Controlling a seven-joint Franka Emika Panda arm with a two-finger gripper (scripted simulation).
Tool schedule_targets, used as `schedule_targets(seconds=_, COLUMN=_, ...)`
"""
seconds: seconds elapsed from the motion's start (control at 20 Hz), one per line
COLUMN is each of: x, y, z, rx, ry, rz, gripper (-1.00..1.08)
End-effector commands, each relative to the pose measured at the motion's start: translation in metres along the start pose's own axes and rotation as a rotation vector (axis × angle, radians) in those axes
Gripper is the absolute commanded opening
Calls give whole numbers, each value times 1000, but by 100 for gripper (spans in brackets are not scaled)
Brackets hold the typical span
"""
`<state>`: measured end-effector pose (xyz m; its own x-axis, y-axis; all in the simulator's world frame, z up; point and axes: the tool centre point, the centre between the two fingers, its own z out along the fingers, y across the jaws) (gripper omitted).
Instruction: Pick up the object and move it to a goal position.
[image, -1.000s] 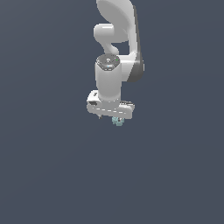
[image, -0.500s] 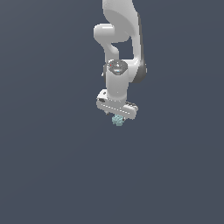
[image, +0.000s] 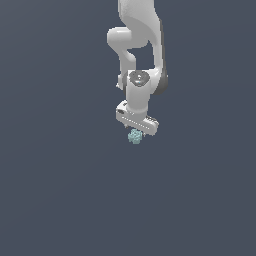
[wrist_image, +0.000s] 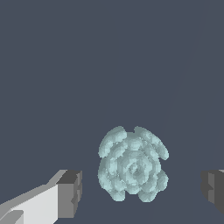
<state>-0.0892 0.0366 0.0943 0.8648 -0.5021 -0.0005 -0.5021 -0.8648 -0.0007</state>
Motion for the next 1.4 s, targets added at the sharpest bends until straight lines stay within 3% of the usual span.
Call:
schedule_targets(seconds=0.0, x=-4, y=1, z=3, rx=0, ry=0, rz=18, gripper=100)
schedule_targets(seconds=0.45, x=-6, y=1, z=8, rx=-1, ry=0, rz=23, gripper=100)
schedule_targets(seconds=1.2, x=-7, y=1, z=54, rx=-1, ry=1, rz=27, gripper=100)
schedule_targets(seconds=1.25, x=-7, y=1, z=54, rx=-1, ry=1, rz=27, gripper=-100)
schedule_targets(seconds=1.35, x=-7, y=1, z=54, rx=-1, ry=1, rz=27, gripper=-100)
